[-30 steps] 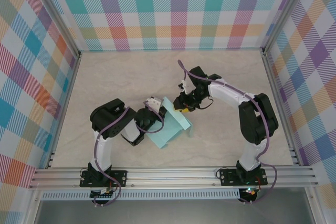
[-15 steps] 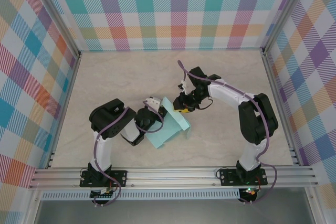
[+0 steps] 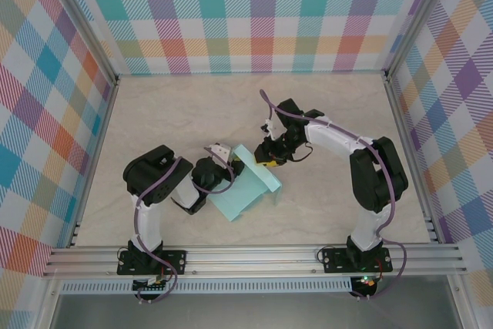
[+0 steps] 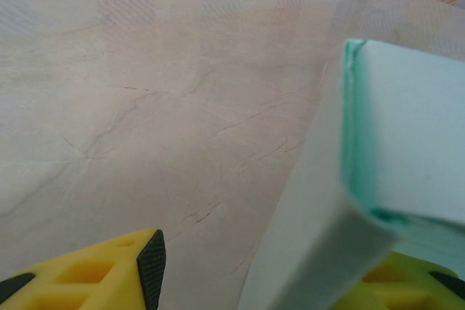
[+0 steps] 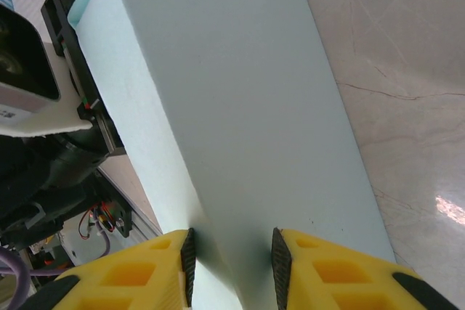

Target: Fold the paper box

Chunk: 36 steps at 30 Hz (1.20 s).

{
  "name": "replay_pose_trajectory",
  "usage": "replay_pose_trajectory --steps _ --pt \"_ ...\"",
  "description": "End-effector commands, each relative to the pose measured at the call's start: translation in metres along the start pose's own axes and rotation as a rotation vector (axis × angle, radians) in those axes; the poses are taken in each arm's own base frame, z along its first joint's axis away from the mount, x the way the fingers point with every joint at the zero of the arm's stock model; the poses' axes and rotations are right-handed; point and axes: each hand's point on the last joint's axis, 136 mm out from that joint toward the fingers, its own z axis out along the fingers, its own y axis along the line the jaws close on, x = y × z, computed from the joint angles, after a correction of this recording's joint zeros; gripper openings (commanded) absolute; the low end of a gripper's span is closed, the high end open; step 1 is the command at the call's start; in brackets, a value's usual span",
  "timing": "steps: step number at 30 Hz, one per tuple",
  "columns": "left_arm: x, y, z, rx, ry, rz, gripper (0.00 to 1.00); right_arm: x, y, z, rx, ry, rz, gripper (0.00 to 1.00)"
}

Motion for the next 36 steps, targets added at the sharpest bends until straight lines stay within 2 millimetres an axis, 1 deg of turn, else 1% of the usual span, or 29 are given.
replay_pose_trajectory --steps 1,6,9,16,20,21,24,26,28,29,32,36 --pt "-0.022 -0.005 -0.007 0.069 -0.055 -0.019 0.55 0.006 -0.004 -0.002 0.038 0.023 -0.01 0.36" --pt "-0.025 0.001 -0.013 0.078 -0.057 -0.041 0.56 0.006 -0.004 -0.001 0.039 0.028 -0.01 0.35" --pt "-0.026 -0.002 -0.016 0.09 -0.058 -0.036 0.56 0.006 -0.005 -0.001 0.045 0.036 -0.016 0.35" --pt "-0.039 -0.001 -0.023 0.074 -0.071 0.01 0.52 0.005 -0.005 0.001 0.041 0.043 -0.013 0.35" --pt "-0.043 0.003 -0.02 0.048 -0.067 0.024 0.47 0.004 -0.004 0.002 0.033 0.046 -0.004 0.35" --pt "-0.043 0.0 -0.019 0.064 -0.062 0.033 0.45 0.004 -0.004 0.003 0.028 0.048 -0.003 0.35" --pt "-0.036 -0.008 -0.015 0.083 -0.028 0.078 0.4 0.003 -0.006 0.003 0.039 0.045 -0.003 0.35" --pt "-0.033 -0.009 -0.016 0.068 -0.024 0.103 0.34 0.003 -0.005 0.004 0.034 0.044 0.002 0.35" --pt "-0.032 -0.01 -0.018 0.073 -0.028 0.113 0.25 0.003 -0.004 0.005 0.022 0.048 0.003 0.35" --pt "-0.032 -0.011 -0.018 0.077 -0.025 0.117 0.22 0.002 -0.003 0.005 0.023 0.046 0.0 0.35" --pt "-0.031 -0.01 -0.015 0.063 -0.016 0.118 0.17 0.001 -0.003 0.006 0.02 0.041 0.009 0.35" --pt "-0.03 -0.012 -0.012 0.034 -0.011 0.125 0.14 0.004 0.008 0.012 0.006 0.052 -0.007 0.35"
